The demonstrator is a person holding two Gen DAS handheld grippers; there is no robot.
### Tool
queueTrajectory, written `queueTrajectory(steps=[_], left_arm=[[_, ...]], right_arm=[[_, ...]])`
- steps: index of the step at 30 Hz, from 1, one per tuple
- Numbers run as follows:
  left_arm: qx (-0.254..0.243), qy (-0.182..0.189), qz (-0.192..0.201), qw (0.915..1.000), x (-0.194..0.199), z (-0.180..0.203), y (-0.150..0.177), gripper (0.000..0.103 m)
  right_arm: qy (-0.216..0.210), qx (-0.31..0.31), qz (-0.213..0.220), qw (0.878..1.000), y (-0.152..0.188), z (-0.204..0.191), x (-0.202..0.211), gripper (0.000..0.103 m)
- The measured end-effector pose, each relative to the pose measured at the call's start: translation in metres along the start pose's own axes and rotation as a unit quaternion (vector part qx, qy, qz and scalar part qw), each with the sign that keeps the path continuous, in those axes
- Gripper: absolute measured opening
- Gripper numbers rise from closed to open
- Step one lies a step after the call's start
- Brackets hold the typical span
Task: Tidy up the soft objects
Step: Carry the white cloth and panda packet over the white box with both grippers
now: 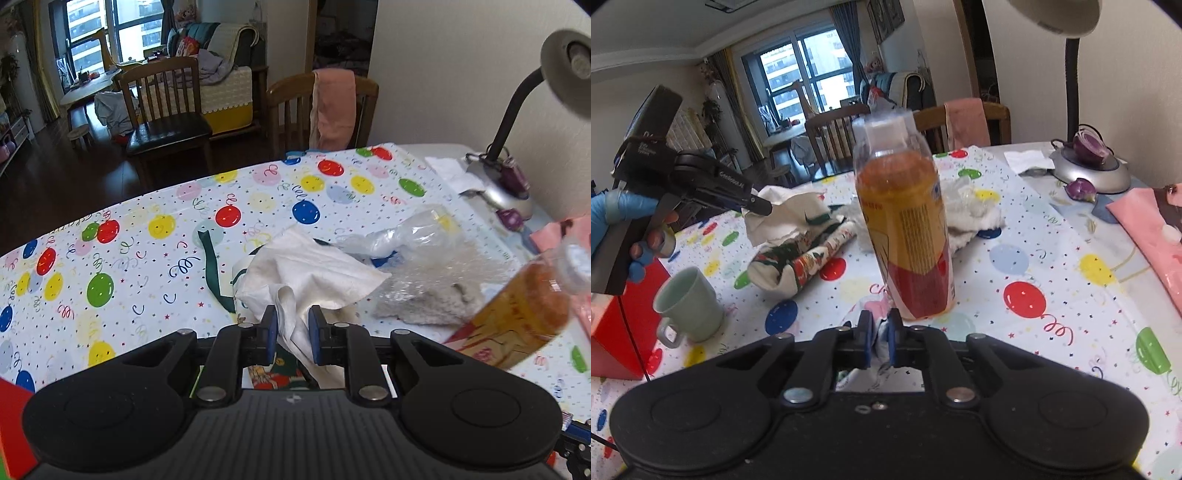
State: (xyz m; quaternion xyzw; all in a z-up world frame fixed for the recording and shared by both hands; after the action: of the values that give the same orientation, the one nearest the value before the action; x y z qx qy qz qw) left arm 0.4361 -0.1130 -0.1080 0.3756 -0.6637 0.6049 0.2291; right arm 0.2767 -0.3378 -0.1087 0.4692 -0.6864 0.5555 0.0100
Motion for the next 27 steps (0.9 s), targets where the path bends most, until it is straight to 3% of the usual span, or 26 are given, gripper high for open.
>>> queueTrajectory(steps=[13, 27], left_arm=[[0.017, 0.04, 0.023, 0.9988, 0.062, -0.025, 0.015, 0.018], [0.055, 0.054, 0.036, 0.9964, 0.121, -0.09, 0.036, 0.018]], right_arm=[[-0.016, 0.007, 0.02, 1.0, -0.016, -0.021, 0.037, 0.007], [-0.078, 0.013, 0.044, 0.996, -0.055, -0.073, 0.053, 0.007]])
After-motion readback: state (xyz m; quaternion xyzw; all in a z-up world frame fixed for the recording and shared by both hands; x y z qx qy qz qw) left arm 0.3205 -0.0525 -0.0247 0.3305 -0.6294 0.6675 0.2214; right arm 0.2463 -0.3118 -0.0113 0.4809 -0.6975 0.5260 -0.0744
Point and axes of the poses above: each gripper's, at about its wrist camera, not at the fingertips, and x roughly against the way its jaws point, z to its right, y to its underside, the point moved 2 cm from there along -x, roughly the way its jaws point, and after that the axes turned 15 degrees about -y, right-handed, at the moved point
